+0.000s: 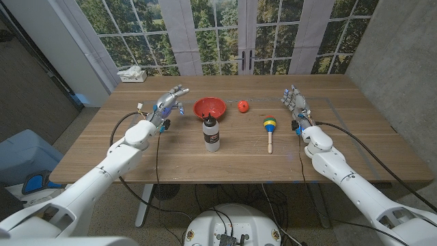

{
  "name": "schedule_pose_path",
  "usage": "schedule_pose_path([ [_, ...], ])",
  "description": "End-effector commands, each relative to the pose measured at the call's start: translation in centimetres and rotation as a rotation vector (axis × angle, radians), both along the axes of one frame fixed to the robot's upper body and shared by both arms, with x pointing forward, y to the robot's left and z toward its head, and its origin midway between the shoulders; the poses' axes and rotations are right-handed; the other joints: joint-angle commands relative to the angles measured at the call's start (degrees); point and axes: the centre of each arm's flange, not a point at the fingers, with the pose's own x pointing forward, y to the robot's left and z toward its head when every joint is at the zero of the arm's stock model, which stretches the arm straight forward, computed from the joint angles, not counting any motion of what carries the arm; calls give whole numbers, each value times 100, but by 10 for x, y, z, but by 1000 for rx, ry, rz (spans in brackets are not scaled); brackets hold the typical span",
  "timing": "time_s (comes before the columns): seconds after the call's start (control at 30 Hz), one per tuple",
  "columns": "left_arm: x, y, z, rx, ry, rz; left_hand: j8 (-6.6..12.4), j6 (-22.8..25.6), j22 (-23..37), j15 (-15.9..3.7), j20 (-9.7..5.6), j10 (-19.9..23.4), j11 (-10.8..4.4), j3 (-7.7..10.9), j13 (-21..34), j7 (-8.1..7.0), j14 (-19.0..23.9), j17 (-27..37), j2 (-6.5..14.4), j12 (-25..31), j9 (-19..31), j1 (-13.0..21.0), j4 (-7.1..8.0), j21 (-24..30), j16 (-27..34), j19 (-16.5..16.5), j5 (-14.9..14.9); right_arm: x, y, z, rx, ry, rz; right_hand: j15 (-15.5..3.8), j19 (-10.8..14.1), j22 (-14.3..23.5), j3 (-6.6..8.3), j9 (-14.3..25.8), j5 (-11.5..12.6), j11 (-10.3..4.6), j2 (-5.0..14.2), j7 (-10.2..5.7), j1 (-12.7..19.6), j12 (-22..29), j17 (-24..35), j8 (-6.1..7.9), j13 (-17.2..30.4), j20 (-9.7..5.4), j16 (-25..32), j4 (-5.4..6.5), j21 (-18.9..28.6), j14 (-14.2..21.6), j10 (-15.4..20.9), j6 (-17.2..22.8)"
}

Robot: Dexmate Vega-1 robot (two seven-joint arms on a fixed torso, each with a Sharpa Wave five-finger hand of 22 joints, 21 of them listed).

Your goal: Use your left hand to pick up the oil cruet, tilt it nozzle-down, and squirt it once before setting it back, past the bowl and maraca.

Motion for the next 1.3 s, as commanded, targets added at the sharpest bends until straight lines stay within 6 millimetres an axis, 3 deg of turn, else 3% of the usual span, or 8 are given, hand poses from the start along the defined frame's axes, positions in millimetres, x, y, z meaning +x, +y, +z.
schedule_pose_path([
  [0.03, -18, -1, -6, 43, 7, -7, -2, -27, -12, 1, 0, -103, -141, -191, 26, -90, -54, 33, -9, -18, 12, 121, 7, -42, -9, -59, 66, -7, 3, -2, 8, -9, -11, 58, 36, 12, -10, 22, -7, 12, -29, 10, -58, 8, -4, -17, -6, 10, 25, -24, 37, 23, 3, 32],
  [0.37, -35, -3, -16, 50, 10, -12, 2, -66, -16, -4, -2, -156, -166, -617, 28, -137, -119, 137, 6, -10, 12, 309, 18, -51, 21, -120, 190, -14, -1, -7, 10, -3, -26, 74, 43, 12, -21, 22, -8, 20, -57, 13, -49, 4, -25, -23, -8, 35, 23, -76, 34, 26, -9, 19],
  [0.63, -45, -1, -24, 61, 14, -6, 3, -77, -21, -5, -2, -162, -163, -812, 28, -126, -164, 150, 22, -3, 12, 386, 37, -54, -6, -143, 249, -17, -2, -9, 20, 3, -38, 83, 43, 12, -25, 22, -9, 17, -61, 12, -46, 3, -37, -29, -10, 43, 22, -107, 31, 22, -15, 3],
  [0.73, -46, -3, -28, 55, 14, -11, 36, 16, -9, -6, -3, -92, -215, -969, 28, -205, -136, 218, 38, 26, 12, 464, 49, -33, 27, -129, 302, -18, -3, -10, 19, 6, -45, 87, 45, 12, -26, 22, -9, 20, -61, 13, -45, 3, -41, -30, -10, 43, 27, -118, 30, 33, -15, 0],
  [1.3, -63, 2, -36, 112, 20, -28, 60, 149, -5, -10, -3, -10, -224, -1249, 27, -212, -126, 222, 74, 44, 13, 672, 76, -12, -22, -134, 412, -22, -2, -13, 39, 14, -78, 90, 61, 13, -41, 22, -11, 20, -64, 15, -61, 2, -56, -33, -12, 61, 36, -157, 31, 43, -24, -13],
])
